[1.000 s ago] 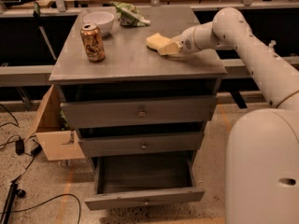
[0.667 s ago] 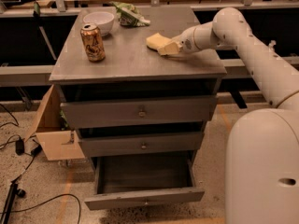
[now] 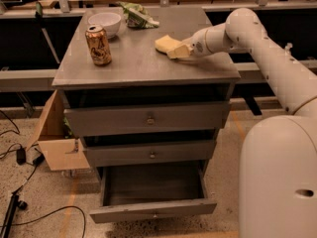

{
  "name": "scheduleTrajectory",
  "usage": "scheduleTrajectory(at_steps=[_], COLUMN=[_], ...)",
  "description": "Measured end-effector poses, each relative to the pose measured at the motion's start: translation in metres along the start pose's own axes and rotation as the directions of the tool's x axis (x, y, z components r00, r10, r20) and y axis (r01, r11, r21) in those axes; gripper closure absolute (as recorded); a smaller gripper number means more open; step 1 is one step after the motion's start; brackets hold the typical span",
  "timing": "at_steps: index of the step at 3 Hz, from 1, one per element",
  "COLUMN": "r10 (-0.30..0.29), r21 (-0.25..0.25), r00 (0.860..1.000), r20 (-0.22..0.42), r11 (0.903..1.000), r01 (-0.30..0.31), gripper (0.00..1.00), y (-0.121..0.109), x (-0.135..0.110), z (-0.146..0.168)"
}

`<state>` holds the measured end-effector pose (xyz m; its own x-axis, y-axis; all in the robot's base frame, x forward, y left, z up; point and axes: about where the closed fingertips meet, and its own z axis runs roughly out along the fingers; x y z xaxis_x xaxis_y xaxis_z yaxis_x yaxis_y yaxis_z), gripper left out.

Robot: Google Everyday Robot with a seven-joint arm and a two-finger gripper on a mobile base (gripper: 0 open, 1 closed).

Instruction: Place sponge into bottom drawer

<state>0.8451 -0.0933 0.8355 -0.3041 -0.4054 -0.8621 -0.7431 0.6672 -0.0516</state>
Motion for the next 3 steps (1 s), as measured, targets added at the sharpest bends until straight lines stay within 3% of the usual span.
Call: scheduleTrajectory(at_steps=[3], r10=[0.0], r21=[0.0], r00=[1.0], r20=[0.0], r11=[1.0], r01=[0.0], gripper=[1.0], y=[0.0002], x=[-0.0003], z=[0.0])
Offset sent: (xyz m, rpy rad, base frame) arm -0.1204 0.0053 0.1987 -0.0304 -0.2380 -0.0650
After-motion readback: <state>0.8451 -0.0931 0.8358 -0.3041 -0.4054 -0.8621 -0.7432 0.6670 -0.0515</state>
